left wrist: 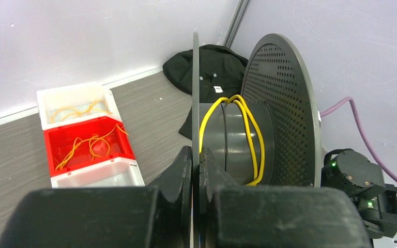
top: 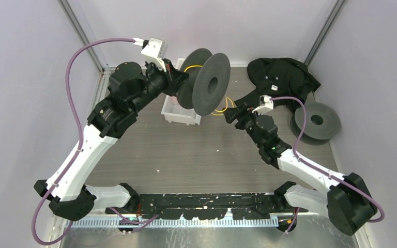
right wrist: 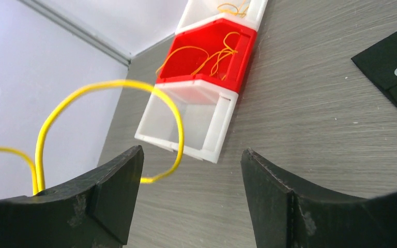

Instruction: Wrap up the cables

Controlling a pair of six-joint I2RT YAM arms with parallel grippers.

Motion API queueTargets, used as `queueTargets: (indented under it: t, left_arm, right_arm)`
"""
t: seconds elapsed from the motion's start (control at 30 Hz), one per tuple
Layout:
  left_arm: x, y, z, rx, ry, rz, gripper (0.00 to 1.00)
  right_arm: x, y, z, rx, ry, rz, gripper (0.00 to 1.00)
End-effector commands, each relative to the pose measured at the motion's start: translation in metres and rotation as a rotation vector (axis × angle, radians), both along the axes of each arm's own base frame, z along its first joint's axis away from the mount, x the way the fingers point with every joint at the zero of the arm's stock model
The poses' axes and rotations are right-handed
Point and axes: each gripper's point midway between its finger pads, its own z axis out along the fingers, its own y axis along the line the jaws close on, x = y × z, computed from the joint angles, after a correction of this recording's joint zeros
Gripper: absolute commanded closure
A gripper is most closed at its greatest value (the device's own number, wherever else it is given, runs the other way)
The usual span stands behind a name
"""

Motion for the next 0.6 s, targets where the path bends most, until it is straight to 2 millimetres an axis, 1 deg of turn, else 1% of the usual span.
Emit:
queueTargets:
  t: [0.0, 0.07, 0.1, 0.17, 0.27, 0.3, 0.47, 0.57]
  left_arm:
    - [-0.013, 0.005, 0.067, -0.152, -0.161, -0.022, 1.00]
    - [-0.013, 0.006, 0.066, -0.148, -0.158, -0.019, 1.00]
    - [-0.013, 0.006, 0.066, -0.149, -0.158, -0.016, 1.00]
    - [-0.011, 0.007, 0.066, -0.147, -0.155, -0.008, 1.00]
    - [-0.011, 0.006, 0.065, -0.144, -0.161, -0.013, 1.00]
    - [-0.010, 0.005, 0.064, -0.143, -0.162, -0.014, 1.00]
    - [0.001, 0.006, 0.065, -0.139, -0.161, 0.035, 1.00]
    - [0.012, 0.009, 0.064, -0.144, -0.154, 0.085, 1.00]
  right_arm:
    - [0.019, -0.002, 0.032, 0.159, -0.099, -0.084, 0.28]
    - [0.022, 0.002, 0.031, 0.168, -0.091, -0.077, 0.33]
    - [0.024, 0.004, 0.030, 0.172, -0.087, -0.070, 0.39]
    - [0.025, 0.009, 0.028, 0.185, -0.080, -0.055, 0.55]
    - [0.024, 0.014, 0.023, 0.191, -0.058, -0.033, 0.93]
    - [0.024, 0.014, 0.020, 0.181, -0.045, -0.030, 0.99]
    - [0.011, 0.016, 0.005, 0.114, 0.033, 0.018, 0.99]
    - [-0.007, 0.021, -0.001, 0.053, 0.071, 0.082, 0.99]
